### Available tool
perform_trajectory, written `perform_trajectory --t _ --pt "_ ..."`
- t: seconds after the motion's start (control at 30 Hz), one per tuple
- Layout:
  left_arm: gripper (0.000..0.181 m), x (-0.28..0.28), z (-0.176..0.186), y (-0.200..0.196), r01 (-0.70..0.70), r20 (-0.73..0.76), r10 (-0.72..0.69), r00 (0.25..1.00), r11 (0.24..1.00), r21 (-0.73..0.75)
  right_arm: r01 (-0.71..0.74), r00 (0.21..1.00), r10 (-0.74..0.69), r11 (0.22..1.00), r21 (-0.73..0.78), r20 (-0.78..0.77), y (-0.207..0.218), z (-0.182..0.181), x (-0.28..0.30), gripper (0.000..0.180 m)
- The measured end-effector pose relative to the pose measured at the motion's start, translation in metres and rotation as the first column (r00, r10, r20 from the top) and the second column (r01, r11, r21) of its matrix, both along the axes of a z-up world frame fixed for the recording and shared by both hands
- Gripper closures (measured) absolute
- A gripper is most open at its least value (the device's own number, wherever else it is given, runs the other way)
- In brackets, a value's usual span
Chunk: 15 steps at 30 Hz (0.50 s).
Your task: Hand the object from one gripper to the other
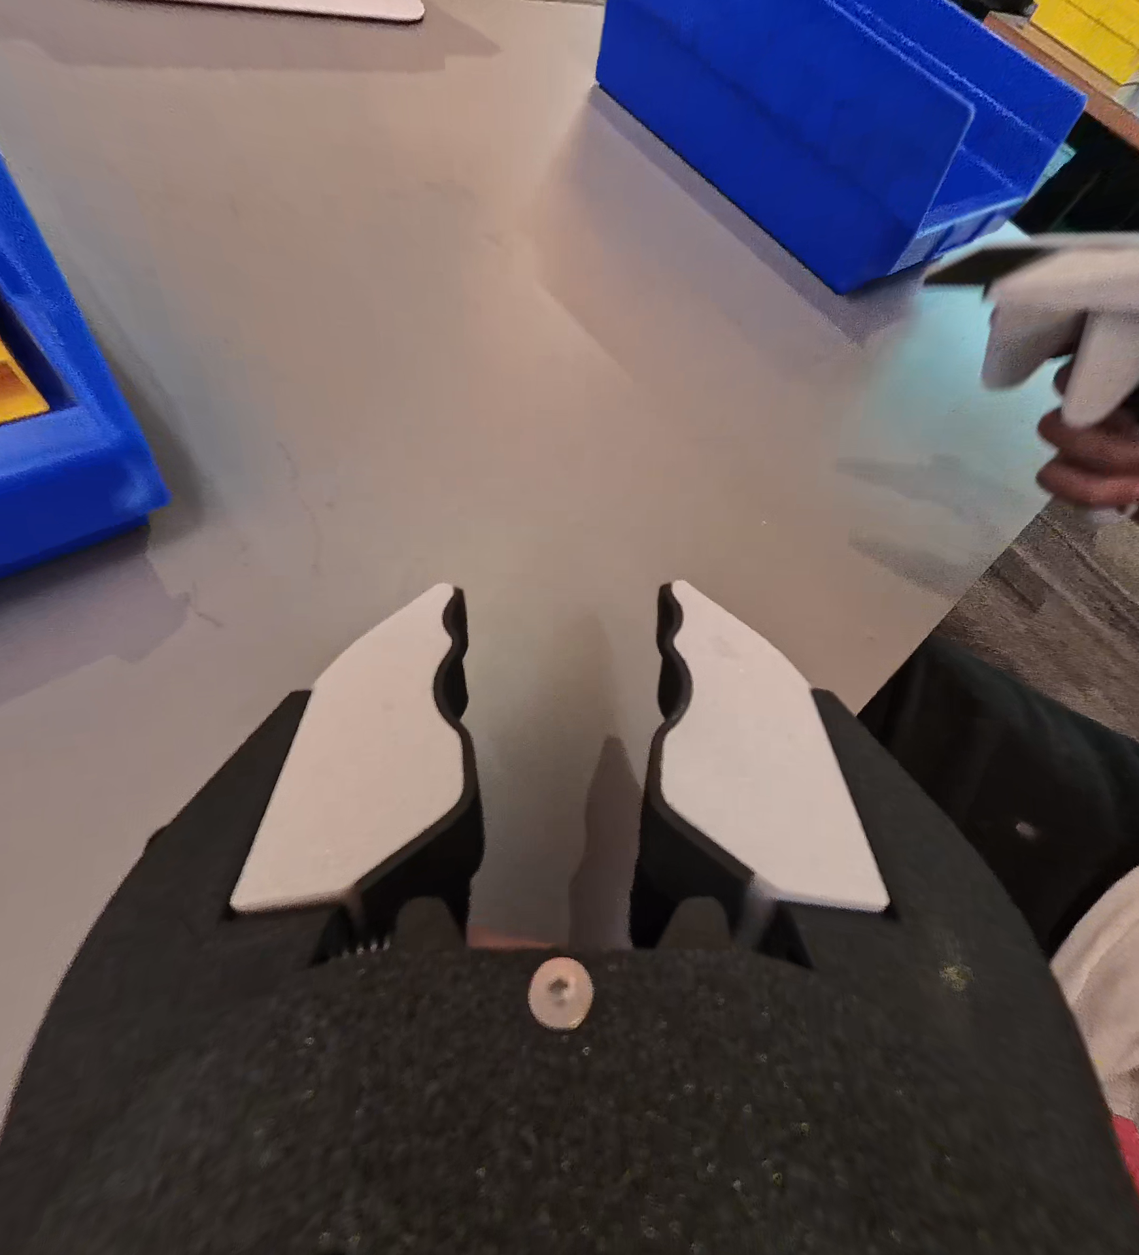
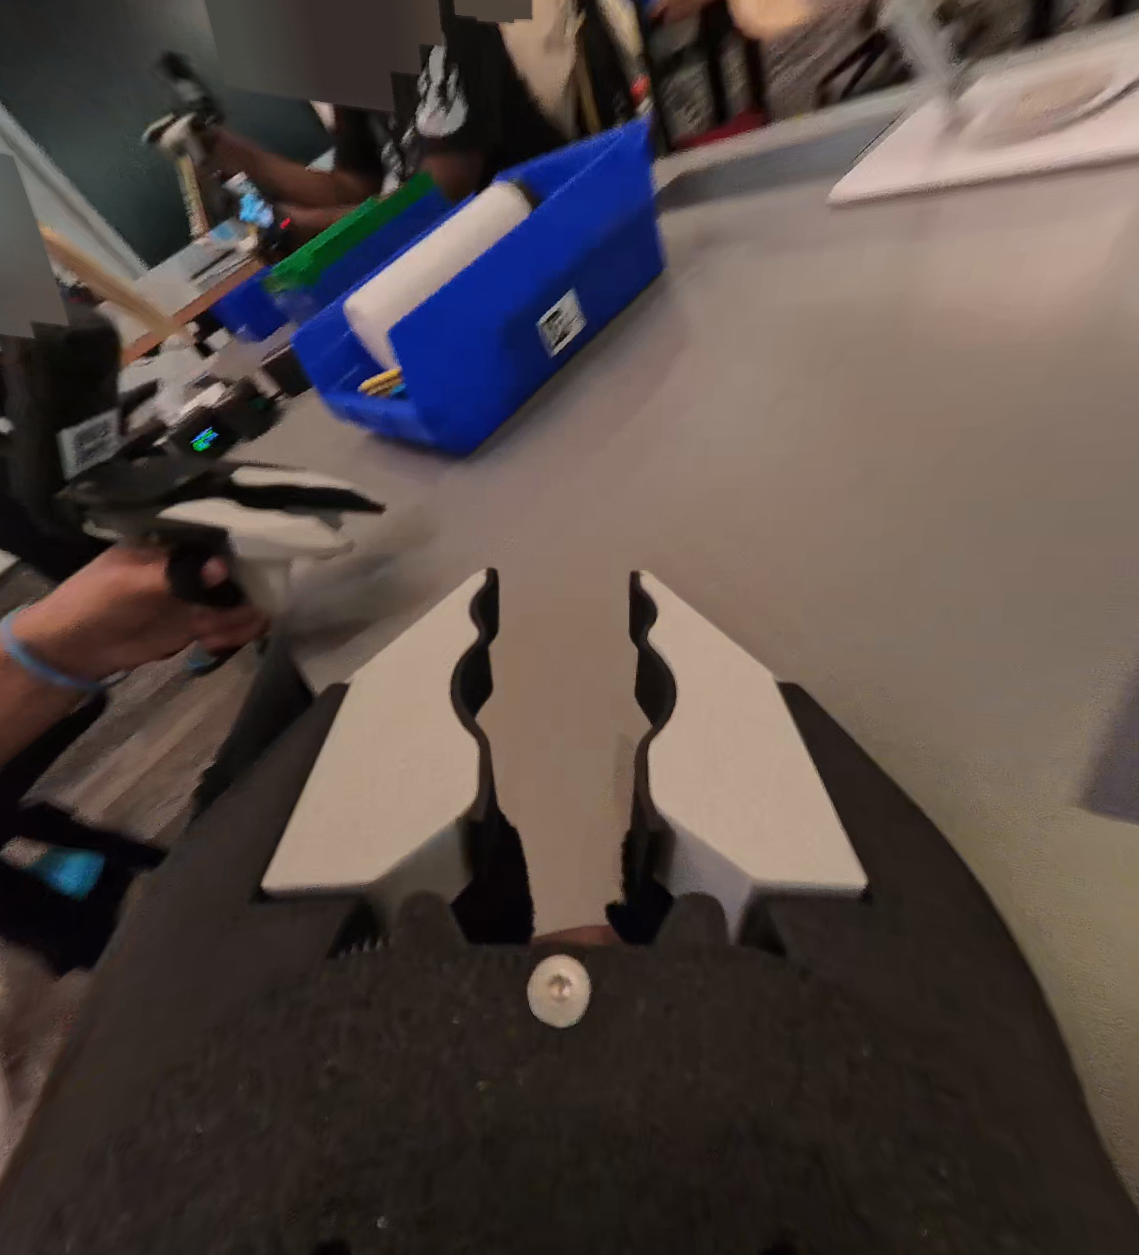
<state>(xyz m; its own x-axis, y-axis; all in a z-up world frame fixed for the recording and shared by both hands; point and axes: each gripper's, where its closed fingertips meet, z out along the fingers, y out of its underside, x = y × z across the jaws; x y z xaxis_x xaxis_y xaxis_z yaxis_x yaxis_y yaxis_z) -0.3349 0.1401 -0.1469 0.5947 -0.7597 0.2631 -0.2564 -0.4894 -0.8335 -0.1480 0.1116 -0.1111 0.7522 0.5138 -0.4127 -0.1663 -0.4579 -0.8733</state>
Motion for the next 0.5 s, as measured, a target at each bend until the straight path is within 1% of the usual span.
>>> perform_trajectory --t 0.07,0.17,0.27,0.33,0.4,0.43,0.47,0.5 --pt "0.127 -0.002 0.0 0.002 -0.007 0.013 0.007 1.0 1.0 -0.013 -0.058 0.998 0.058 0.998 -0.012 0.001 -0.001 -0.008 -0.015 0.141" --pt "0.128 -0.005 0.0 0.008 -0.022 0.026 0.023 0.999 0.999 -0.026 -0.063 0.998 0.063 0.998 0.017 0.026 0.01 -0.008 -0.018 0.141" --pt "0.129 -0.008 -0.006 0.013 -0.035 0.014 0.035 0.999 0.998 -0.049 -0.065 0.998 0.064 0.997 0.033 0.019 0.019 -0.001 -0.018 0.141" --pt "0.13 -0.013 -0.009 0.019 -0.046 -0.007 0.046 0.999 0.998 -0.048 -0.053 0.998 0.052 0.998 0.028 0.046 0.02 -0.006 -0.015 0.142" --pt "0.132 -0.019 -0.007 0.026 -0.043 -0.043 0.043 0.998 0.999 -0.006 -0.048 0.997 0.047 0.999 0.018 0.065 0.018 -0.01 -0.013 0.142" --pt "0.136 -0.025 -0.003 0.033 -0.041 -0.073 0.045 0.996 0.998 0.051 -0.051 0.997 0.05 0.999 0.011 0.061 0.016 -0.01 -0.013 0.142" --pt "0.14 -0.032 0.007 0.042 -0.048 -0.077 0.057 0.995 0.992 0.112 -0.053 0.998 0.052 0.999 0.009 0.048 0.014 -0.009 -0.013 0.142" --pt "0.145 -0.037 0.021 0.049 -0.05 -0.044 0.057 0.997 0.987 0.154 -0.051 0.998 0.05 0.999 0.011 0.032 0.014 -0.007 -0.012 0.142"
